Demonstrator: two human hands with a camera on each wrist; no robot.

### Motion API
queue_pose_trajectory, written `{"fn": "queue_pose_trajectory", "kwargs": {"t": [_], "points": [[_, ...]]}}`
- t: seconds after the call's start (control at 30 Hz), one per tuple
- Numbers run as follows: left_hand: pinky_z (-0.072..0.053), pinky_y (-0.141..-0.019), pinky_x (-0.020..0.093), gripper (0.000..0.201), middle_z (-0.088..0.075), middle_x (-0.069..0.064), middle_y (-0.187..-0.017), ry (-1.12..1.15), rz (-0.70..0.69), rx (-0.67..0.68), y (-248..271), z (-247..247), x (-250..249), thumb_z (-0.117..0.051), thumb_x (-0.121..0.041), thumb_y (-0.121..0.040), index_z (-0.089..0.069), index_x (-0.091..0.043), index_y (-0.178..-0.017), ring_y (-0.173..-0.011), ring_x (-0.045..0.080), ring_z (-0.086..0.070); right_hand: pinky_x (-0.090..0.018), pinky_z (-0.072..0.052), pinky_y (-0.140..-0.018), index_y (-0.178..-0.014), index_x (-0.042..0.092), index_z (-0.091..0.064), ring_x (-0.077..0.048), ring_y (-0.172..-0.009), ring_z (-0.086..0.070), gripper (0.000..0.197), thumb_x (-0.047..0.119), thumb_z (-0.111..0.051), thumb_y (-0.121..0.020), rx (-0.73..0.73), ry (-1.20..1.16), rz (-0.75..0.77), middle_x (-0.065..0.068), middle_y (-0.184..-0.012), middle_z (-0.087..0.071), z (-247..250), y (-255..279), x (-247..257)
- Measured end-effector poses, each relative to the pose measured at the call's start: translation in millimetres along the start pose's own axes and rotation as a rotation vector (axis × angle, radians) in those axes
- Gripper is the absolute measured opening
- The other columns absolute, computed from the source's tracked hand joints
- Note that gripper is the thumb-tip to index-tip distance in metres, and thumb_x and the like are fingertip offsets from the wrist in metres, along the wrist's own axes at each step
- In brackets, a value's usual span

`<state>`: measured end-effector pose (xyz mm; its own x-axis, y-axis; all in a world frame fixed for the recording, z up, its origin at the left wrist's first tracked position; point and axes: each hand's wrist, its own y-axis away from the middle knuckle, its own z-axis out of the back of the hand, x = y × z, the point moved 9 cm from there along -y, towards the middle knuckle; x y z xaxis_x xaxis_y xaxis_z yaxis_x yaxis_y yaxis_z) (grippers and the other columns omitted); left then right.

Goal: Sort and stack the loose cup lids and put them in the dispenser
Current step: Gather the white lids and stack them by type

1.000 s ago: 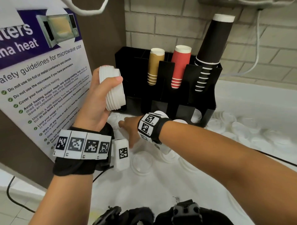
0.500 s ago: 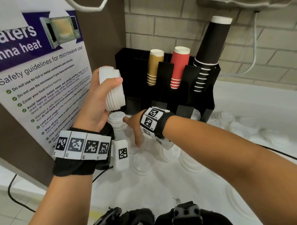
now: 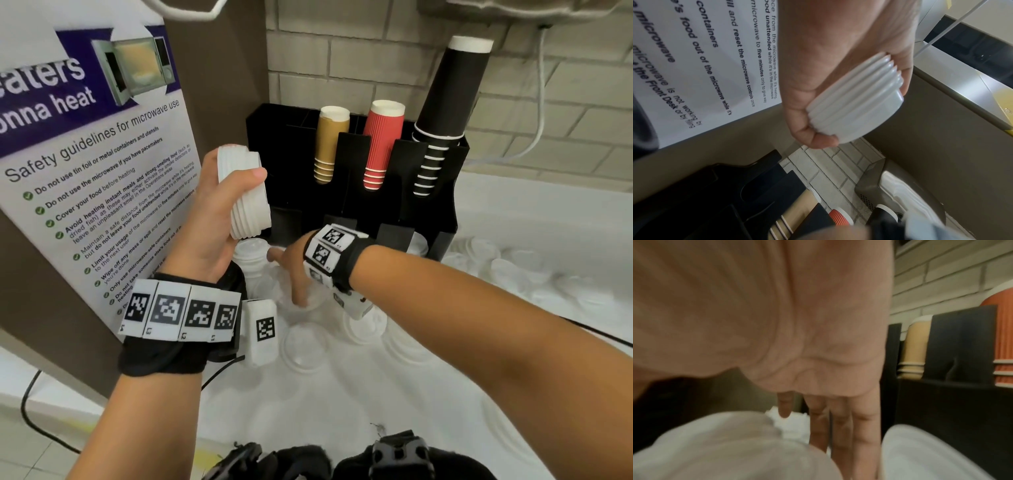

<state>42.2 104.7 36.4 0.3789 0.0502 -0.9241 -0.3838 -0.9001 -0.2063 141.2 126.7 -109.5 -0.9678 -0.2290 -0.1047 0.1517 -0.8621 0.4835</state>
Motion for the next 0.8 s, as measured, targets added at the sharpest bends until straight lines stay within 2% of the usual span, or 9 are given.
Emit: {"fn": "queue_pose_trajectory", "kwargs": {"t": [0.07, 0.13, 0.2, 0.3, 0.4, 0.5, 0.57, 0.63, 0.8], "points": [[-0.051, -0.064, 0.026, 0.07, -0.056, -0.001, -0.095, 0.027, 0.04, 0.012, -0.8, -1.6, 6.7, -0.071, -0.04, -0.057, -0.049, -0.018, -0.12, -0.082, 0.012, -0.06, -0.033, -0.058, -0.065, -0.141, 0.037, -0.02, -0.022, -0.084, -0.066, 0.1, 0.044, -0.077, -0.059, 0.111, -0.147, 0.005, -0.004, -0.114, -0.06, 15.2, 10.3, -14.7], [-0.05, -0.065, 0.025, 0.08, -0.055, 0.003, -0.097, 0.058, 0.073, 0.027, -0.7, -4.8, 14.0, -0.071, -0.04, -0.057, -0.046, -0.013, -0.128, -0.083, 0.014, -0.058, -0.037, -0.058, -0.077, -0.139, 0.038, -0.025, -0.022, -0.094, -0.063, 0.092, 0.041, -0.077, -0.064, 0.143, -0.373, 0.022, -0.005, -0.117, -0.056, 31.6, 27.0, -30.5], [-0.05, -0.066, 0.026, 0.082, -0.053, 0.006, -0.1, 0.067, 0.084, 0.025, -0.2, -7.7, 19.3, -0.071, -0.039, -0.059, -0.045, -0.012, -0.132, -0.085, 0.014, -0.057, -0.033, -0.058, -0.079, -0.133, 0.038, -0.034, -0.019, -0.093, -0.063, 0.078, 0.036, -0.077, -0.068, 0.015, -0.66, 0.057, -0.004, -0.111, -0.058, 48.4, 49.3, -43.7], [-0.052, -0.064, 0.027, 0.054, -0.052, 0.004, -0.103, 0.08, 0.076, 0.021, -0.3, -13.5, 26.5, -0.068, -0.032, -0.069, -0.048, -0.019, -0.118, -0.086, 0.012, -0.06, -0.029, -0.058, -0.08, -0.124, 0.032, -0.044, -0.019, -0.096, -0.064, 0.053, 0.014, -0.071, -0.082, -0.224, -1.156, 0.143, -0.009, -0.11, -0.059, 61.7, 83.5, -58.5], [-0.053, -0.068, 0.028, 0.049, -0.058, 0.0, -0.105, 0.083, 0.059, -0.002, -1.2, -17.7, 31.6, -0.072, -0.035, -0.066, -0.05, -0.029, -0.108, -0.091, 0.011, -0.064, -0.034, -0.056, -0.084, -0.127, 0.026, -0.047, -0.023, -0.103, -0.062, 0.05, 0.008, -0.066, -0.085, -0.448, -1.461, 0.283, -0.012, -0.113, -0.056, 67.1, 112.6, -59.6], [-0.053, -0.077, 0.031, 0.056, -0.058, 0.001, -0.111, 0.075, 0.037, 0.005, -1.7, -24.4, 33.7, -0.073, -0.042, -0.062, -0.05, -0.029, -0.111, -0.098, 0.012, -0.062, -0.038, -0.055, -0.087, -0.128, 0.029, -0.046, -0.022, -0.104, -0.062, 0.055, 0.013, -0.066, -0.079, -0.62, -1.564, 0.364, -0.01, -0.118, -0.056, 66.0, 132.6, -52.1], [-0.053, -0.078, 0.032, 0.055, -0.057, 0.002, -0.112, 0.075, 0.035, 0.024, -1.3, -29.6, 35.9, -0.072, -0.043, -0.064, -0.05, -0.029, -0.112, -0.098, 0.013, -0.062, -0.036, -0.054, -0.084, -0.131, 0.026, -0.045, -0.022, -0.103, -0.062, 0.058, 0.012, -0.067, -0.079, -0.707, -1.604, 0.381, -0.013, -0.119, -0.056, 63.4, 139.6, -46.9], [-0.053, -0.08, 0.035, 0.053, -0.058, 0.003, -0.113, 0.055, 0.035, 0.051, 0.6, -34.9, 37.8, -0.071, -0.045, -0.066, -0.05, -0.03, -0.113, -0.1, 0.015, -0.061, -0.041, -0.054, -0.087, -0.133, 0.024, -0.045, -0.025, -0.104, -0.061, 0.059, 0.012, -0.068, -0.08, -0.785, -1.624, 0.373, -0.015, -0.121, -0.056, 60.3, 143.8, -45.2], [-0.053, -0.079, 0.034, 0.059, -0.059, 0.001, -0.114, -0.017, 0.032, 0.124, 4.9, -46.3, 37.8, -0.066, -0.049, -0.07, -0.048, -0.029, -0.123, -0.103, 0.016, -0.06, -0.05, -0.051, -0.094, -0.133, 0.028, -0.048, -0.028, -0.11, -0.061, 0.058, 0.014, -0.069, -0.08, -0.881, -1.612, 0.341, -0.012, -0.123, -0.059, 57.8, 151.1, -46.4]]}}
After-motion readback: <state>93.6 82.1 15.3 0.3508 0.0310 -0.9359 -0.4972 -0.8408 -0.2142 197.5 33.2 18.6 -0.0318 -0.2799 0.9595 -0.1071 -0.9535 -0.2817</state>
